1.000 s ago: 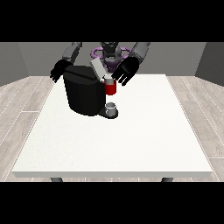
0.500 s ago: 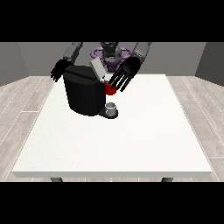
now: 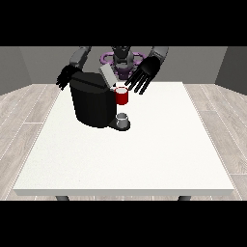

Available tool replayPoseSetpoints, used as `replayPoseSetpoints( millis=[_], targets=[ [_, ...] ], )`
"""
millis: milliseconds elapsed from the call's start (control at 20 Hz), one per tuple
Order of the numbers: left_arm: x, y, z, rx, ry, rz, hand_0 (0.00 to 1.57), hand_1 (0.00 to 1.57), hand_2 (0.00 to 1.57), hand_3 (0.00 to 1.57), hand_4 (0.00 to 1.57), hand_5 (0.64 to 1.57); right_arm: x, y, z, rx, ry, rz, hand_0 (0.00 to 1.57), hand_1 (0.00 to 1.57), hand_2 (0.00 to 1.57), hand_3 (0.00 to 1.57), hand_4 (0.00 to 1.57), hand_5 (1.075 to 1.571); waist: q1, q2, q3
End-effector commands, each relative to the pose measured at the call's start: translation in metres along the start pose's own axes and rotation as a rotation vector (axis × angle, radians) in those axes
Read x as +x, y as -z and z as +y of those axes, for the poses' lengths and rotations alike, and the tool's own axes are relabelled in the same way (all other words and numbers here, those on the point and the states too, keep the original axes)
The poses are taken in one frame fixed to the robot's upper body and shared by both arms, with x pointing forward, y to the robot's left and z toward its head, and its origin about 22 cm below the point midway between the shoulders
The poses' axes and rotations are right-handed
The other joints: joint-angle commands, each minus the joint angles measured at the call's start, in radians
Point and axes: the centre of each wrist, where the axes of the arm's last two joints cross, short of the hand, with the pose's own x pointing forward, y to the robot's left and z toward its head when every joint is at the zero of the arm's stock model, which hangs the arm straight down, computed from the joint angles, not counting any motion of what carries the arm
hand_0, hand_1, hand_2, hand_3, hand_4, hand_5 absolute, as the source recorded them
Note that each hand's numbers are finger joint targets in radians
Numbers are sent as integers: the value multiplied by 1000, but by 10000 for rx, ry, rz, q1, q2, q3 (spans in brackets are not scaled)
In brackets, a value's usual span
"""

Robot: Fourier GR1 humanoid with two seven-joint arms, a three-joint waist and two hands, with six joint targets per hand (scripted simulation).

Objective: Insert the coffee pod into the coffee machine and close the lid

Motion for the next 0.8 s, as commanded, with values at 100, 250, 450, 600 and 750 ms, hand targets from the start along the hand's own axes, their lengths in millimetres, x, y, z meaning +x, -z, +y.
replayPoseSetpoints(
  millis=[100, 250, 450, 600, 750],
  targets=[
    [4, 1, -27, -455, -201, 189, 0, 0, 0, 0, 0, 1571, -22, -14, -3, -155, 69, 411, 0, 0, 0, 0, 392, 1571, 292, -671, -3],
    [-4, -3, -54, -874, -1761, 197, 0, 0, 0, 0, 0, 1571, -34, -23, -15, -779, 71, 1049, 0, 0, 0, 0, 383, 1571, 734, -1303, -4],
    [-4, -10, -106, -363, -4589, 441, 0, 0, 0, 0, 0, 1571, -46, -33, -35, -1161, 62, 1704, 0, 0, 0, 0, 434, 1571, 1336, -2260, -12],
    [-35, -32, -140, 213, -7125, 410, 0, 0, 0, 0, 261, 1571, -49, -43, -42, -1448, 125, 1716, 0, 0, 0, 0, 398, 1571, 1559, -2463, -30],
    [-27, -45, -186, -456, -8276, 718, 0, 0, 0, 0, 0, 1571, -65, -64, -66, -1623, 23, 2231, 0, 0, 0, 0, 445, 1571, 2096, -3744, -8]
  ],
)
